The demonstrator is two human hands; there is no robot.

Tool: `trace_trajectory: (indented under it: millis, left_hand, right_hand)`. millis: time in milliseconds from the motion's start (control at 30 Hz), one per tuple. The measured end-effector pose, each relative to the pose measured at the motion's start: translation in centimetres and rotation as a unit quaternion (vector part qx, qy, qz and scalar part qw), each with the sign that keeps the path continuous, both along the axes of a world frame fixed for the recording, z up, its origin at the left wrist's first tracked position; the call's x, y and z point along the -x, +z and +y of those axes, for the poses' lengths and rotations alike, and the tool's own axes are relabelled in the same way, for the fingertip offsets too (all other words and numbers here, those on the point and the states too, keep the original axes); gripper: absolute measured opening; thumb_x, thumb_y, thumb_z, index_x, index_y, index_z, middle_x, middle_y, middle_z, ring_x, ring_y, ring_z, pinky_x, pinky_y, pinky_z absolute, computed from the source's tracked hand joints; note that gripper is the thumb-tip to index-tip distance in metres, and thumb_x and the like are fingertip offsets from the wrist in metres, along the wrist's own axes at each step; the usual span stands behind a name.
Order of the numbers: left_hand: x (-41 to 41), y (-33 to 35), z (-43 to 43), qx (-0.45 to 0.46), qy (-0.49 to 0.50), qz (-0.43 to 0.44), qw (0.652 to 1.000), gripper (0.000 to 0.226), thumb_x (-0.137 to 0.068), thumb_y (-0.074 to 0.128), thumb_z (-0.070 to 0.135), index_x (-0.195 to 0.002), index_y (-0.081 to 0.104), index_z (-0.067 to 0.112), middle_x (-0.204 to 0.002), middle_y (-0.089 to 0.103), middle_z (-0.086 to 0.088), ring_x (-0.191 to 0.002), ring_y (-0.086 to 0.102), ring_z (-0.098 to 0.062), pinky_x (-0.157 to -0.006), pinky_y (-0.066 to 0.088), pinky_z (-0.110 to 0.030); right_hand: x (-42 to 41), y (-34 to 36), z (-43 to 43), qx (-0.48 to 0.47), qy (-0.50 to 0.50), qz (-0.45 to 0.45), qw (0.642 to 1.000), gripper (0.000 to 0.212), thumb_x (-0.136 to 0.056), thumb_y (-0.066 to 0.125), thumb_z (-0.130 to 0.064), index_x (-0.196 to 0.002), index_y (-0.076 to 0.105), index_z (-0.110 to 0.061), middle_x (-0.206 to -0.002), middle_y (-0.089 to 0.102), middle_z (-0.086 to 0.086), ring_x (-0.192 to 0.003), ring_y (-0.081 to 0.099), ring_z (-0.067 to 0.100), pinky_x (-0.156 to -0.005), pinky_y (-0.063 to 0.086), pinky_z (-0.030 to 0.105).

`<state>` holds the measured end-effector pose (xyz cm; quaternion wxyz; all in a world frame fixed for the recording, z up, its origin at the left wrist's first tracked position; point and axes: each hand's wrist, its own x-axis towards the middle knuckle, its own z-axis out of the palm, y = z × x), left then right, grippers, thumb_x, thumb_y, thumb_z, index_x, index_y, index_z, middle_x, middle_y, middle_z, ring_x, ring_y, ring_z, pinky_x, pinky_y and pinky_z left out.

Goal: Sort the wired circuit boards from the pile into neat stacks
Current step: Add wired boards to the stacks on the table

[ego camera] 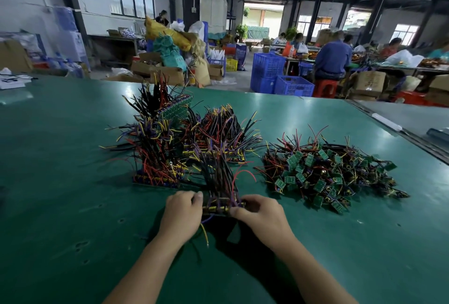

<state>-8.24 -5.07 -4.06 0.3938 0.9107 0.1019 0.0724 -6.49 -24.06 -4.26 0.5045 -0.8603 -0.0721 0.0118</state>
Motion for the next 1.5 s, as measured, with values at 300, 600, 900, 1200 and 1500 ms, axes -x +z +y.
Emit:
trace_trajectory:
  millis: [300,600,900,1200,1500]
  left_hand:
    - [0.0,2.0,-0.3,0.613,0.078,0.088,0.782,0.013,-0.098,0.052,0.016,-0.103,0.048,0.004,-0.091,0.056,-0.017,-0.078,0.059,-0.030,-0.066,0.053,-0.043]
    - [0.8,2.4,-2.6,0.629,-0.070,0.115,0.766,0.016,-0.095,0.050,0.018,-0.100,0.062,0.007,-0.081,0.073,-0.013,-0.064,0.071,-0.025,-0.056,0.060,-0.034]
    - [1.0,1.4,-3.1,0.577,-0.052,0.044,0.814,0.021,-0.066,0.072,0.027,-0.078,0.065,0.012,-0.075,0.070,-0.007,-0.058,0.067,-0.020,-0.046,0.055,-0.029]
    - [1.0,1.9,-3.1,0.609,-0.079,0.059,0.787,0.055,-0.087,0.044,0.057,-0.083,0.070,0.008,-0.072,0.072,-0.012,-0.056,0.068,-0.026,-0.048,0.058,-0.033]
    - [1.8,2.0,-3.6,0.577,-0.148,0.051,0.802,0.036,-0.075,0.057,0.025,-0.102,0.064,0.001,-0.084,0.071,-0.014,-0.064,0.068,-0.025,-0.053,0.057,-0.033]
  right_hand:
    - [-1.1,1.1,-1.8,-0.413,0.019,0.103,0.905,0.019,-0.075,0.072,0.006,-0.089,0.076,-0.006,-0.089,0.074,0.012,-0.076,0.070,0.018,-0.063,0.055,0.020]
    - [-1.5,0.5,-2.6,-0.492,0.163,0.116,0.847,0.042,-0.071,0.063,0.010,-0.112,0.070,0.000,-0.110,0.069,0.017,-0.086,0.071,0.023,-0.070,0.058,0.025]
    - [-2.2,-0.1,-2.1,-0.446,0.071,0.208,0.868,0.032,-0.096,0.040,-0.016,-0.115,0.066,-0.009,-0.101,0.068,0.013,-0.085,0.064,0.023,-0.071,0.057,0.037]
    - [-2.2,-0.8,-1.5,-0.427,0.042,0.231,0.873,0.035,-0.098,0.042,-0.017,-0.124,0.062,-0.002,-0.118,0.068,0.017,-0.094,0.066,0.026,-0.075,0.055,0.034]
    - [-2.2,-0.8,-1.2,-0.453,0.027,0.230,0.861,0.039,-0.095,0.040,-0.018,-0.118,0.064,0.002,-0.115,0.068,0.022,-0.099,0.067,0.035,-0.087,0.056,0.050]
